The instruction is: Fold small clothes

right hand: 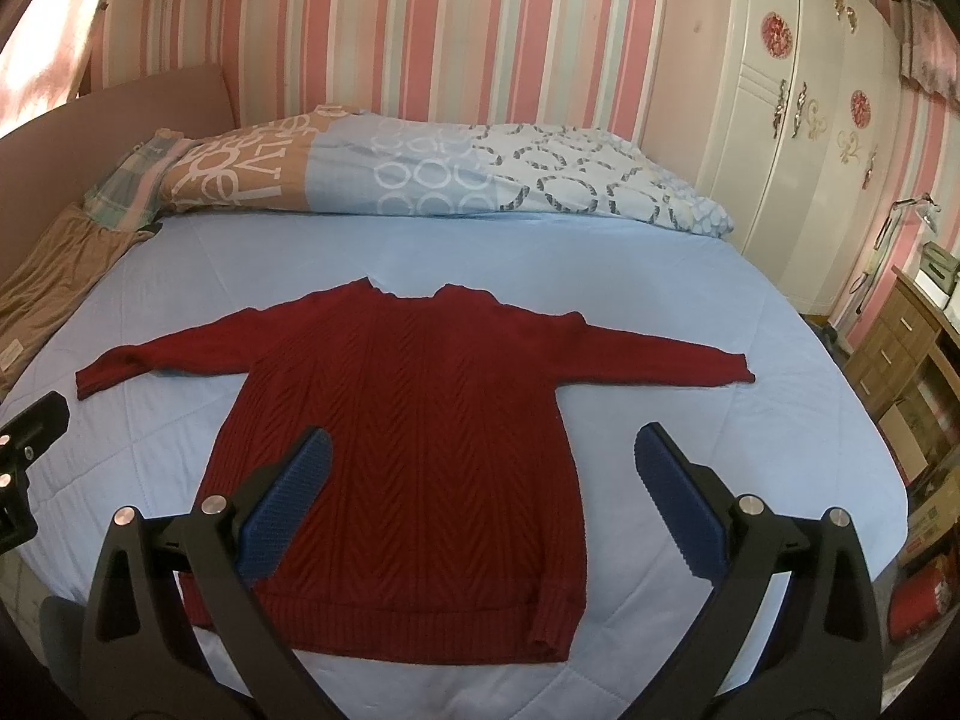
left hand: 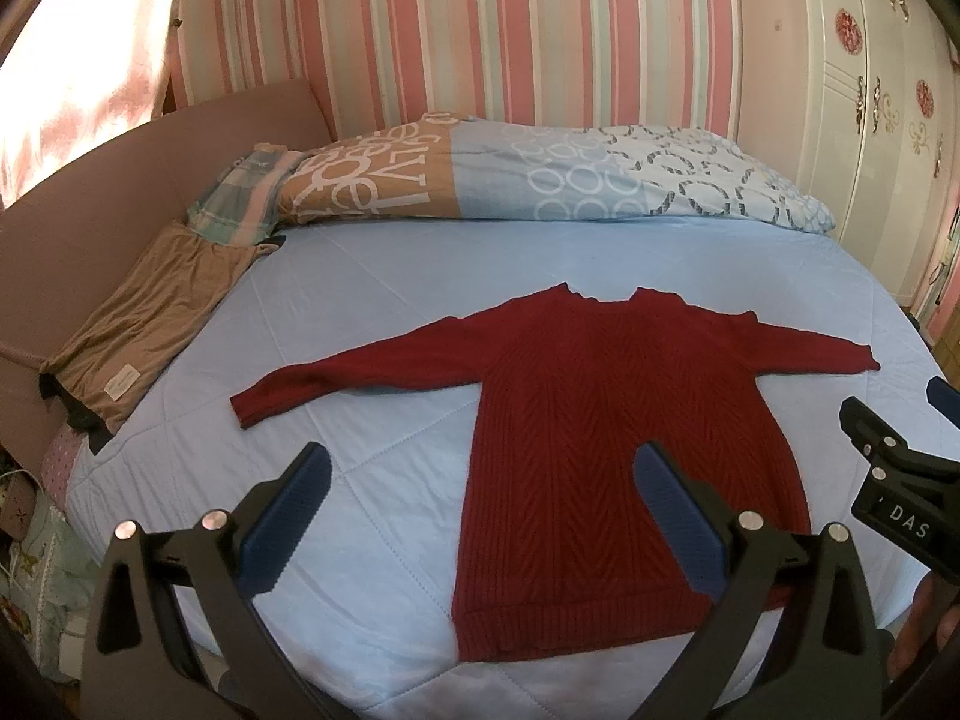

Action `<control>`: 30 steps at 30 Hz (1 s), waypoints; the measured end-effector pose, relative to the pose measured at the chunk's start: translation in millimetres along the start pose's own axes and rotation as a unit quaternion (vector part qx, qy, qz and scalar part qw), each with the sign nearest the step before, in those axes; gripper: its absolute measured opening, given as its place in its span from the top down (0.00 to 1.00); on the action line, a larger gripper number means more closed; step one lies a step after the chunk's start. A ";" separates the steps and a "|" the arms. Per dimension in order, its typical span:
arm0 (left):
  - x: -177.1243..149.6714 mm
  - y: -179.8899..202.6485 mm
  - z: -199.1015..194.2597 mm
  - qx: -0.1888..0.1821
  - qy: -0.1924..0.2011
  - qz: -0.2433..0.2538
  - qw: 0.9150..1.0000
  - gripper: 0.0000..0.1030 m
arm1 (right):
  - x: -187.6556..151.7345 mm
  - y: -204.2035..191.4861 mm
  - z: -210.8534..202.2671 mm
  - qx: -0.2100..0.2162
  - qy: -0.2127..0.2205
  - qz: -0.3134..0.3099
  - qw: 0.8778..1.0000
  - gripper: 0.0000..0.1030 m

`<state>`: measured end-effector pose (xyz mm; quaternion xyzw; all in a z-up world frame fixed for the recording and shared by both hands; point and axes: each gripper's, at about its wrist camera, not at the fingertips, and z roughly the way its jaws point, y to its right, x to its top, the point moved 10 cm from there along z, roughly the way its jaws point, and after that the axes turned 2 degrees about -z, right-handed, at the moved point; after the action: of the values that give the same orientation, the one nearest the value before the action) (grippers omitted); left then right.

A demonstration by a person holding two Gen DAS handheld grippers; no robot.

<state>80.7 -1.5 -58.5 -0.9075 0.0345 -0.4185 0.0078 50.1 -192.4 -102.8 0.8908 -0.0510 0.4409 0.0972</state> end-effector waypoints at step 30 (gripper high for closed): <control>-2.6 -65.4 82.0 0.024 0.018 -0.004 1.000 0.02 | 36.9 -46.3 81.6 0.063 0.017 -0.010 0.998 0.03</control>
<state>145.0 62.7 -110.9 -0.8995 0.0206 -0.4357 0.0270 143.9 -165.2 -127.8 0.8880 -0.0124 0.4573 0.0467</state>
